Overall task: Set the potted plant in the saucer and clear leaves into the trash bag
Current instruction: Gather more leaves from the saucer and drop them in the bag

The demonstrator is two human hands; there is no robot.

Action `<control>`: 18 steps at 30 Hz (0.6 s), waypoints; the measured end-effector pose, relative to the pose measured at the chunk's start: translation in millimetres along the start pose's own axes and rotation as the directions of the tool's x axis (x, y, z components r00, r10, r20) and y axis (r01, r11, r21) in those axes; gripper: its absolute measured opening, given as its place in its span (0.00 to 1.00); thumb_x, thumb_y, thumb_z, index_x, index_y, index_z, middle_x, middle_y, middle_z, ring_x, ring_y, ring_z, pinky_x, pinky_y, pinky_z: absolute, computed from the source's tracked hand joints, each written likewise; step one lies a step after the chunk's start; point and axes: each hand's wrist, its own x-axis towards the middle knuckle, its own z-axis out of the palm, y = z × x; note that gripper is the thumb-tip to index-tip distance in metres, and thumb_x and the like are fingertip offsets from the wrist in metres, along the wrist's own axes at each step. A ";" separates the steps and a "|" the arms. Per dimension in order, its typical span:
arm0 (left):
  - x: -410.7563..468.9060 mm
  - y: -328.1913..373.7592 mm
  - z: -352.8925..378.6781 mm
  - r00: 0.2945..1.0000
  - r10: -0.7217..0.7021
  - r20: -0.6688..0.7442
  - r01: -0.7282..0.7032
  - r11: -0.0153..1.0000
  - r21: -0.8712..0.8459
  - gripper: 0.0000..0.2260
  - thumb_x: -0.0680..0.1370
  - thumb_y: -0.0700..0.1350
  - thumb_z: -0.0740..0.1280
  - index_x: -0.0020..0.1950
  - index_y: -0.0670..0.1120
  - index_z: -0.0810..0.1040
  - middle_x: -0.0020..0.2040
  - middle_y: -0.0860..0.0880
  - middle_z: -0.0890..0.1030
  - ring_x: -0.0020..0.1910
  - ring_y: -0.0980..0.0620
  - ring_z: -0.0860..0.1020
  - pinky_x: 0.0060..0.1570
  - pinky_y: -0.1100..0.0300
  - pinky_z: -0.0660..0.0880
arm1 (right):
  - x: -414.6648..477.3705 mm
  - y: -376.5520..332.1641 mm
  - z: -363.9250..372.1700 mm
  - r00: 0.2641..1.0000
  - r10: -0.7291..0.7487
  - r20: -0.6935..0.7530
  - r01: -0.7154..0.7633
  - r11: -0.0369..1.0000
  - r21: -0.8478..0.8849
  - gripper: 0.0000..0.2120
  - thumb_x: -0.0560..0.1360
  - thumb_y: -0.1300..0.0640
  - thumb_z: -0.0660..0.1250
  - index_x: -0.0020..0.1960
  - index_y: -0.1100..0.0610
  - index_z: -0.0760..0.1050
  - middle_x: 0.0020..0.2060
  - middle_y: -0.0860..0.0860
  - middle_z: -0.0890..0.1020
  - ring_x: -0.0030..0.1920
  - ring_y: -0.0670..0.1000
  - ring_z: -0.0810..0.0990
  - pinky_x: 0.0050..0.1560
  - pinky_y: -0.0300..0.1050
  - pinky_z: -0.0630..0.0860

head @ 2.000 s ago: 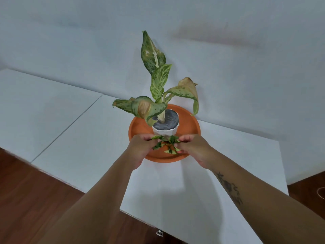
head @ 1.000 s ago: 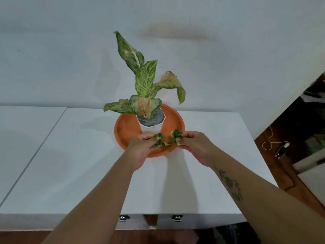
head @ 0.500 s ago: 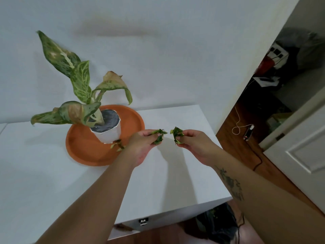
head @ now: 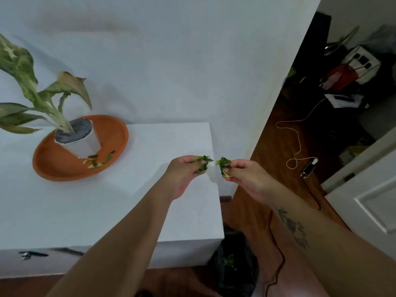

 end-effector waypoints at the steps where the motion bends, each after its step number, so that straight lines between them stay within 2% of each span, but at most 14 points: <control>1: -1.5 -7.1 13.6 1.000 0.000 -0.008 0.000 1.000 -0.001 0.08 0.77 0.34 0.68 0.55 0.34 0.82 0.49 0.41 0.84 0.46 0.49 0.82 0.46 0.63 0.80 | -2.8 1.0 -13.3 1.000 0.012 0.002 -0.012 1.000 -0.006 0.03 0.72 0.66 0.72 0.42 0.60 0.84 0.45 0.55 0.86 0.46 0.51 0.84 0.45 0.38 0.80; 7: -12.4 -51.8 88.8 0.997 -0.053 -0.055 0.049 0.996 -0.073 0.09 0.77 0.35 0.69 0.56 0.34 0.81 0.52 0.38 0.83 0.49 0.48 0.82 0.50 0.61 0.80 | -23.7 6.6 -84.7 0.997 0.074 -0.010 -0.074 0.996 -0.043 0.09 0.72 0.70 0.69 0.52 0.71 0.77 0.45 0.59 0.82 0.42 0.51 0.81 0.37 0.35 0.79; 11: -12.4 -69.3 120.5 0.995 -0.071 -0.075 0.063 0.993 -0.098 0.09 0.76 0.35 0.69 0.55 0.35 0.81 0.50 0.40 0.84 0.48 0.49 0.82 0.50 0.60 0.79 | -28.7 12.4 -110.1 0.996 0.088 -0.018 -0.089 0.996 -0.027 0.03 0.72 0.70 0.69 0.45 0.65 0.78 0.43 0.57 0.82 0.41 0.51 0.81 0.39 0.36 0.80; 14: -15.7 -86.7 139.9 0.993 -0.087 -0.079 0.073 0.984 -0.165 0.05 0.77 0.33 0.68 0.50 0.36 0.82 0.44 0.44 0.86 0.44 0.51 0.83 0.45 0.62 0.79 | -33.6 23.0 -123.5 0.995 0.101 -0.016 -0.102 0.995 -0.021 0.05 0.72 0.70 0.69 0.42 0.62 0.79 0.41 0.57 0.82 0.40 0.51 0.80 0.42 0.38 0.80; 16: -17.7 -99.2 150.3 0.992 -0.107 -0.072 0.091 0.974 -0.205 0.05 0.76 0.33 0.68 0.47 0.38 0.83 0.41 0.45 0.87 0.42 0.53 0.84 0.42 0.64 0.80 | -35.9 30.7 -133.5 0.993 0.119 -0.023 -0.119 0.993 -0.009 0.04 0.72 0.70 0.69 0.43 0.63 0.79 0.41 0.57 0.82 0.39 0.51 0.80 0.40 0.37 0.80; 18: -17.9 -109.2 152.2 0.990 -0.124 -0.066 0.106 0.968 -0.225 0.05 0.76 0.33 0.68 0.47 0.38 0.83 0.42 0.44 0.86 0.43 0.53 0.84 0.43 0.65 0.80 | -36.2 37.2 -138.2 0.991 0.129 -0.030 -0.128 0.992 0.009 0.04 0.72 0.71 0.68 0.43 0.64 0.78 0.40 0.57 0.81 0.38 0.51 0.79 0.37 0.35 0.79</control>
